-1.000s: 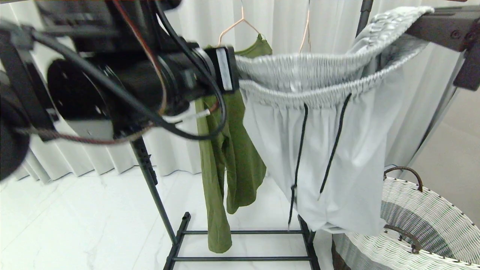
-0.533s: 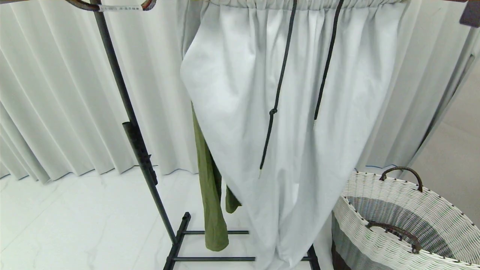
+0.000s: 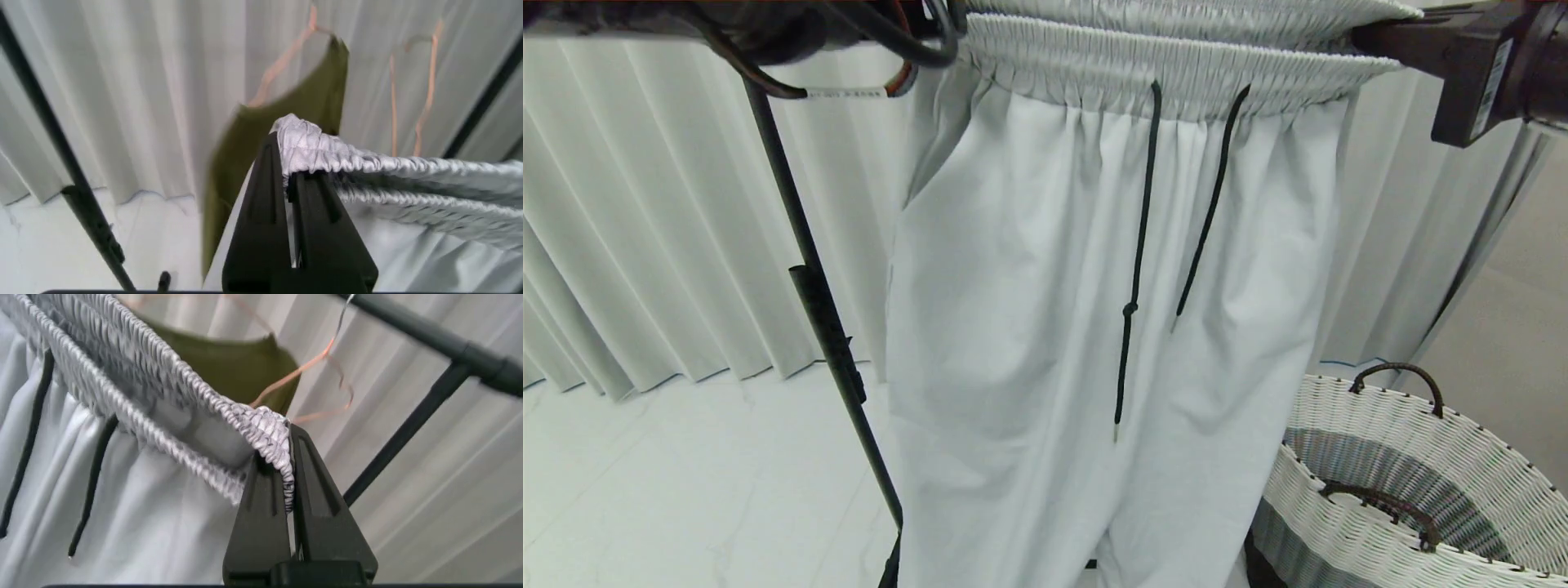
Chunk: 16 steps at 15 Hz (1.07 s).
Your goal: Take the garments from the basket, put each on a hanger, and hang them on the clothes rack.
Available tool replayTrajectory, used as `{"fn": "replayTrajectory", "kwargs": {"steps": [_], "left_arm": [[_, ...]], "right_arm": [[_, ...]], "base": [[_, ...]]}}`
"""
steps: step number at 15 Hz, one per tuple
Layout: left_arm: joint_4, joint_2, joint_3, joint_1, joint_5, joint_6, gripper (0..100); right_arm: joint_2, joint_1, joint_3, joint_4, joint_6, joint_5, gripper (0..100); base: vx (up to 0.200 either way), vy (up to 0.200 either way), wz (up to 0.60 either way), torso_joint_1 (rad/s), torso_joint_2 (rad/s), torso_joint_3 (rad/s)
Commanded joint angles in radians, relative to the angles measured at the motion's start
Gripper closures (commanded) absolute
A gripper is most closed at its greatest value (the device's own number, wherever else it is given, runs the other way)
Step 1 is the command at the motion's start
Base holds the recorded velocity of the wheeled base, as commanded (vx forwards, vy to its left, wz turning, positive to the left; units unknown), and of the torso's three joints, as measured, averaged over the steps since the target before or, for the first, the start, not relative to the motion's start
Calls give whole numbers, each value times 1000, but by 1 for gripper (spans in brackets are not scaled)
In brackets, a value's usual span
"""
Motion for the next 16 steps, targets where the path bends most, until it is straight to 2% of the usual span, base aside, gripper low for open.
{"fn": "replayTrajectory", "kwargs": {"steps": [1,3,7,9,11,13,16], "left_arm": [[-1,-1,62,-23,11,-5,100],[-1,2,76,-23,53,-5,100],[-1,-6,77,-40,66,-2,100],[-1,-4,109,-59,116,0,100],[-2,2,125,-88,132,-3,100],[-5,30,91,-94,130,2,100],[-5,96,-7,-95,132,2,100]], "right_arm": [[5,-1,19,-1,4,2,100],[2,-13,28,1,6,-1,100],[-29,-19,65,1,7,-8,100],[-77,-19,74,16,10,-21,100],[-153,-18,66,119,13,-21,100],[-236,-9,71,246,15,-15,100],[-305,102,108,323,70,-14,100]], "base": [[0,0,0,0,0,0],[0,0,0,0,0,0],[0,0,0,0,0,0],[0,0,0,0,0,0],[0,0,0,0,0,0],[0,0,0,0,0,0],[0,0,0,0,0,0]]}}
